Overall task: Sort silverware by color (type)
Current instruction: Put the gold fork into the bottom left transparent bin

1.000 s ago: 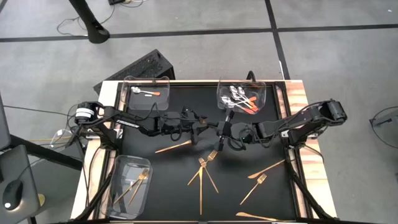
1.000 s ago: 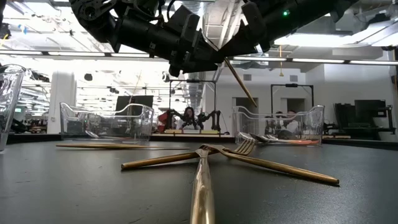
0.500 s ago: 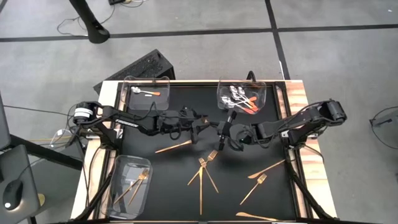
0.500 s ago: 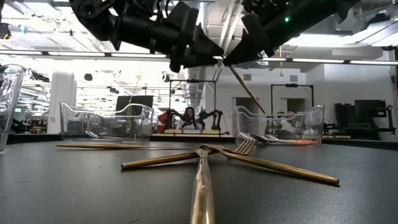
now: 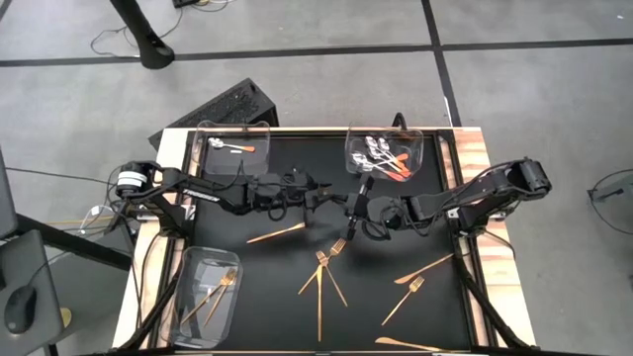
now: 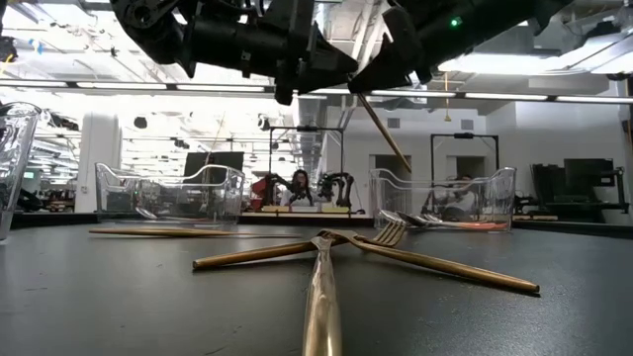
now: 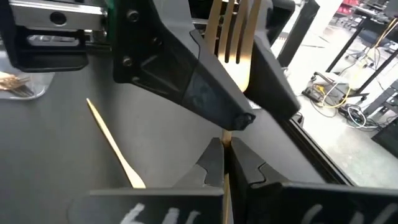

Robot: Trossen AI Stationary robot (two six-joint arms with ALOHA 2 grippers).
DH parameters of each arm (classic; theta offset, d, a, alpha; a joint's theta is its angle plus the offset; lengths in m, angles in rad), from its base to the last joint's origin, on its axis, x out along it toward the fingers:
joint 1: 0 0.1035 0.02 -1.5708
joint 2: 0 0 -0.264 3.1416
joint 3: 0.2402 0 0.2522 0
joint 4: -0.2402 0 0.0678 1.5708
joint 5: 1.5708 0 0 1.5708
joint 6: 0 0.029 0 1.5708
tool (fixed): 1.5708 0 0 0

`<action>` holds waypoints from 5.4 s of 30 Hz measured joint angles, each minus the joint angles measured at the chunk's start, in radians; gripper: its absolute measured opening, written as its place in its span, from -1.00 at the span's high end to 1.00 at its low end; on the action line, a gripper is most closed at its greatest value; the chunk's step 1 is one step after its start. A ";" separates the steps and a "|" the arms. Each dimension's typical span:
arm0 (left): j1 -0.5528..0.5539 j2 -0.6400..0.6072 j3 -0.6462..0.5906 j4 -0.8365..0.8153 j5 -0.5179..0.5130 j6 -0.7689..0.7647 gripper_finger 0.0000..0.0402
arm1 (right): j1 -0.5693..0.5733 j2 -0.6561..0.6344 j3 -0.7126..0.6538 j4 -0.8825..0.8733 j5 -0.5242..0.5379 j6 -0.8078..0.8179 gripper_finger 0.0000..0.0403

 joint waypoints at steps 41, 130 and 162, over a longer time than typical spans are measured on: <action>-0.202 -0.819 0.300 -1.817 0.279 -0.696 1.00 | -0.198 -0.008 0.002 -0.034 0.099 0.133 0.54; -0.299 -0.436 -0.310 -0.374 -0.359 -0.086 0.41 | 0.671 0.080 0.023 -0.923 -0.526 0.686 0.41; -0.365 -0.501 -0.308 -0.379 -0.351 -0.126 0.41 | 0.562 0.132 0.025 -0.782 -0.294 0.575 0.93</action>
